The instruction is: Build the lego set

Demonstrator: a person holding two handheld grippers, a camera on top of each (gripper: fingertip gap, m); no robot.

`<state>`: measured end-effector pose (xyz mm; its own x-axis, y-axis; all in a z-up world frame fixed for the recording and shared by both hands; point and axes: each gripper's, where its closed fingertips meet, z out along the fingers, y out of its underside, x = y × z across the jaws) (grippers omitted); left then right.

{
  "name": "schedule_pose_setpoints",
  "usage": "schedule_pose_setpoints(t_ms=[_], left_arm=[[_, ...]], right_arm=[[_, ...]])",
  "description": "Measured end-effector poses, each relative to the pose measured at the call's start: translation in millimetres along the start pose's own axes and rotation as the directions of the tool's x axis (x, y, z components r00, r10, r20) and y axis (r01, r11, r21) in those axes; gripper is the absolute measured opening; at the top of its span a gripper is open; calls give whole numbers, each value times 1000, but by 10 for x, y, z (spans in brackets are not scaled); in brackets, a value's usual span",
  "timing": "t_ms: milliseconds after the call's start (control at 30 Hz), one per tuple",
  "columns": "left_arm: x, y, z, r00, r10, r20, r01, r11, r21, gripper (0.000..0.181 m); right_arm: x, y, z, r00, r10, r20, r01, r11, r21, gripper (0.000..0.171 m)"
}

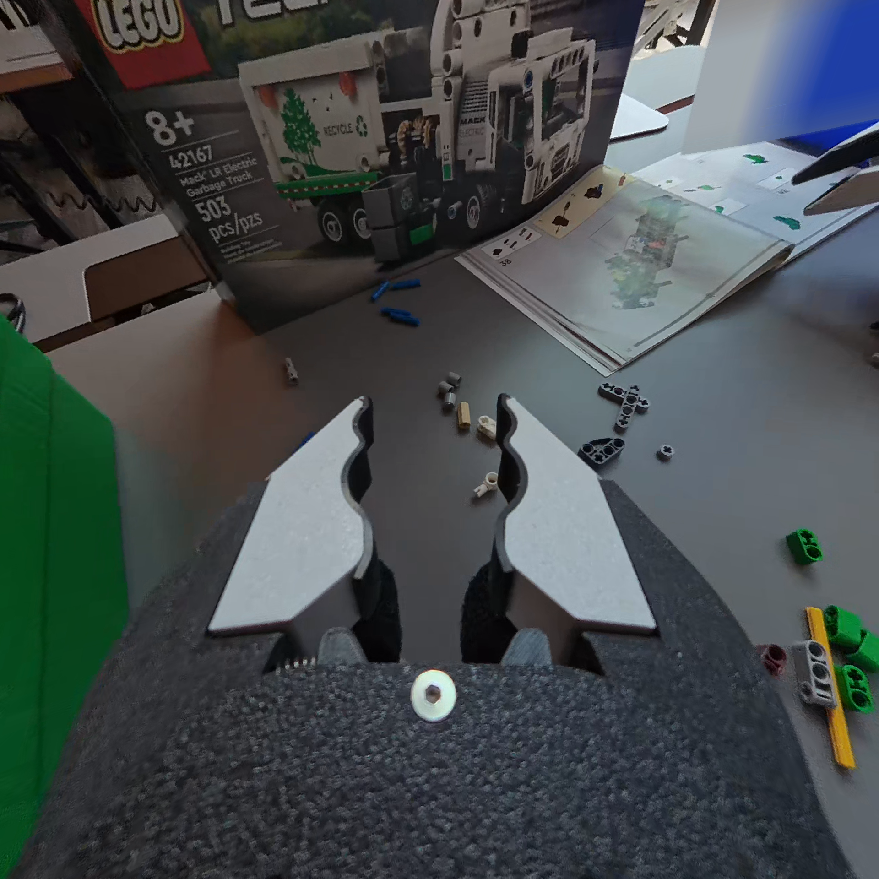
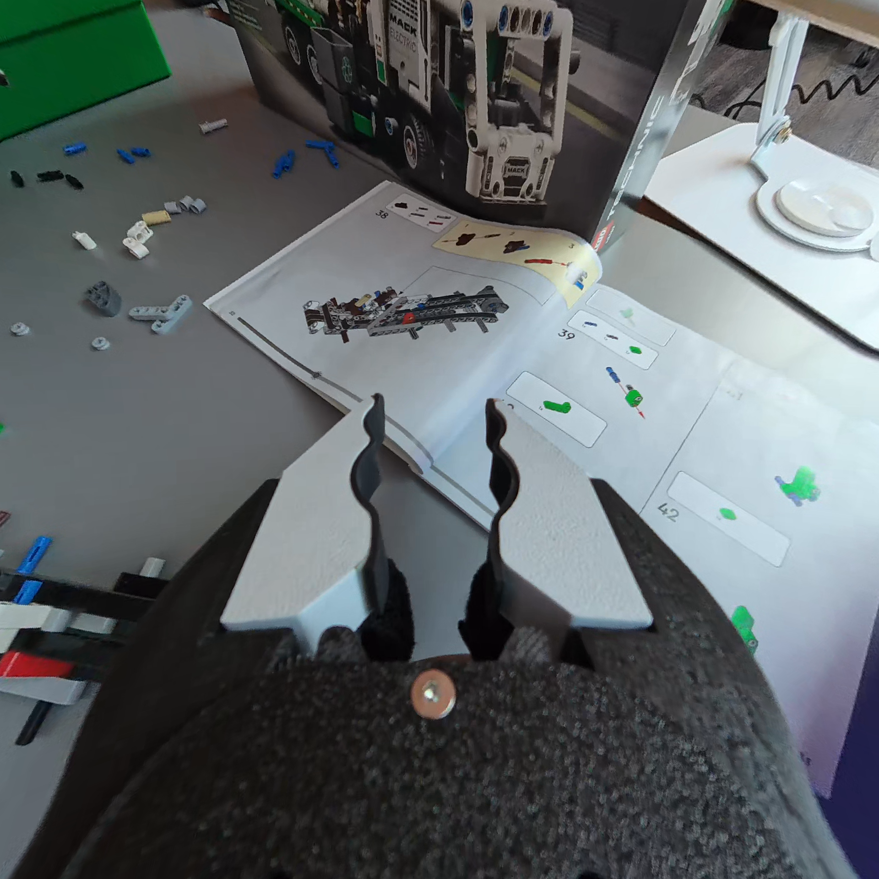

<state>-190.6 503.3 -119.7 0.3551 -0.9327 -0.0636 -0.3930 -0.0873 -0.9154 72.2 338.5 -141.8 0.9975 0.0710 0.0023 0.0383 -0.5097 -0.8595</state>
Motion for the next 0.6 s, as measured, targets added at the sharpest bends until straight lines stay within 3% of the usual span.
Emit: schedule_pose_setpoints(t_ms=[200, 500, 600], left_arm=[[-109, 12, 22, 998, -61, -2, 61, 998, 3, 50], [46, -51, -34, 999, -6, -44, 6, 1000, 14, 49], [273, -56, -208, 985, 30, -169, -33, 999, -18, 48]], right_arm=[[-20, 0, 5, 998, 55, 40, -56, 998, 17, 42], [-74, -32, -27, 999, 18, 45, -19, 999, 26, 42], [-81, -73, -54, 1000, -17, 20, 17, 999, 32, 42]])
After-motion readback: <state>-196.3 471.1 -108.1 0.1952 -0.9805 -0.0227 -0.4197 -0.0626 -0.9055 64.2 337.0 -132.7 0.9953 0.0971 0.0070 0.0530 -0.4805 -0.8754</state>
